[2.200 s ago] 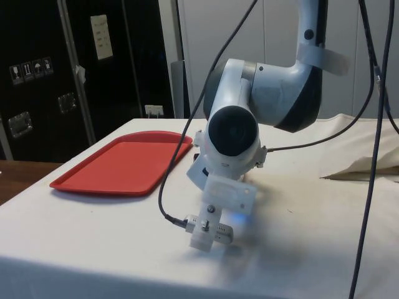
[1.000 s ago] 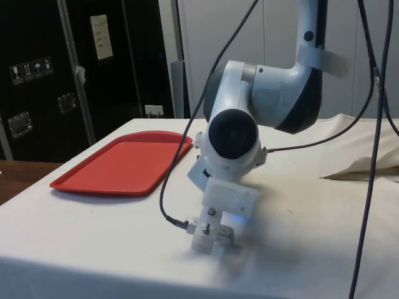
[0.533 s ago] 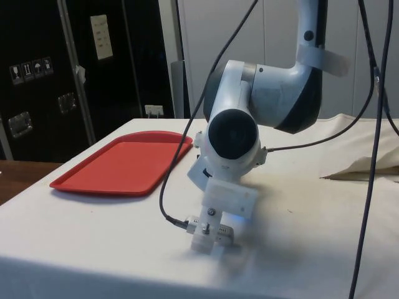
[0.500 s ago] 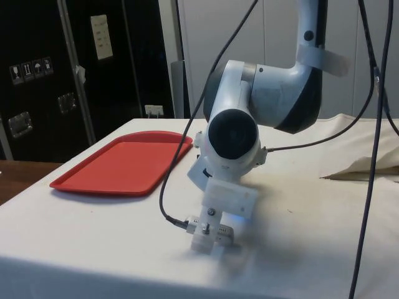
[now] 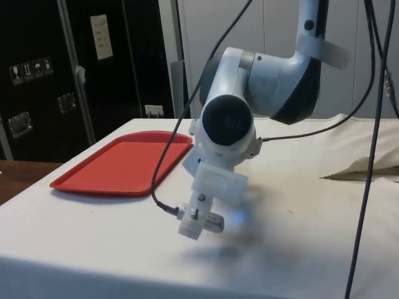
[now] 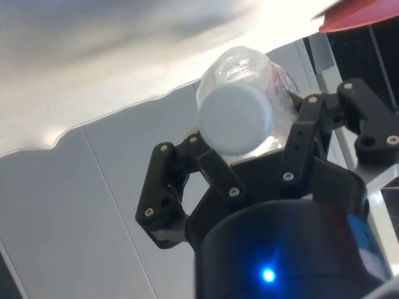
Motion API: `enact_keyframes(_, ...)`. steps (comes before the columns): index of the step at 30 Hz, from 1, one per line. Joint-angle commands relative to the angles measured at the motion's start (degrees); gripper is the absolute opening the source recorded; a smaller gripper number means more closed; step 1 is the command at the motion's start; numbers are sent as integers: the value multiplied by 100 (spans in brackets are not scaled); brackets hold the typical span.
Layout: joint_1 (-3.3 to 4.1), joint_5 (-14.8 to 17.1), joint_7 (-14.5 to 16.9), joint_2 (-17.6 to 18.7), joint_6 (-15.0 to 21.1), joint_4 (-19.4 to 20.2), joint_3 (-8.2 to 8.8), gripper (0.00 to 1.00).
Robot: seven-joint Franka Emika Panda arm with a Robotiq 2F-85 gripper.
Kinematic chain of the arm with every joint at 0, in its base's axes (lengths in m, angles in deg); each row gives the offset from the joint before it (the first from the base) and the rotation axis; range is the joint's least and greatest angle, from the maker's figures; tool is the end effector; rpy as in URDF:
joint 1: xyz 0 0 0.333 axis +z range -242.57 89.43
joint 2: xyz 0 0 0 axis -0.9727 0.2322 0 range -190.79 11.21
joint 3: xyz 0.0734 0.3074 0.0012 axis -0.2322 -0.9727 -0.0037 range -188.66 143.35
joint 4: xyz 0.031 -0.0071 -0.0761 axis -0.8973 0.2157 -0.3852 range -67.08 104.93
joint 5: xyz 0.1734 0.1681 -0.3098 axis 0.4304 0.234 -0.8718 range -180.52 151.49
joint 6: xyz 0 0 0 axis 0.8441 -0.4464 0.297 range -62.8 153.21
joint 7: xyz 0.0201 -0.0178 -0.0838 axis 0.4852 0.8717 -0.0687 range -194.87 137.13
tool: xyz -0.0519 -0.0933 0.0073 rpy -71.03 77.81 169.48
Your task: Place the bottle upright on the tray.
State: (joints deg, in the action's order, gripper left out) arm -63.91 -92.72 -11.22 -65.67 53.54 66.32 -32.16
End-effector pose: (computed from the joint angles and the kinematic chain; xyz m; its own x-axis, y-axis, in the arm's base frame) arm 0.4201 0.1170 0.1258 -0.1191 0.5115 -0.8510 0.9539 0.2968 0.0449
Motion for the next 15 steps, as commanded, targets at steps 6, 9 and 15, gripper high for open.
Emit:
enact_keyframes(6,-17,138,229,-155,17,29,-17,33)
enact_keyframes(9,-17,223,367,-229,11,23,-17,33)
enact_keyframes(15,-23,332,567,-338,11,6,-11,33)
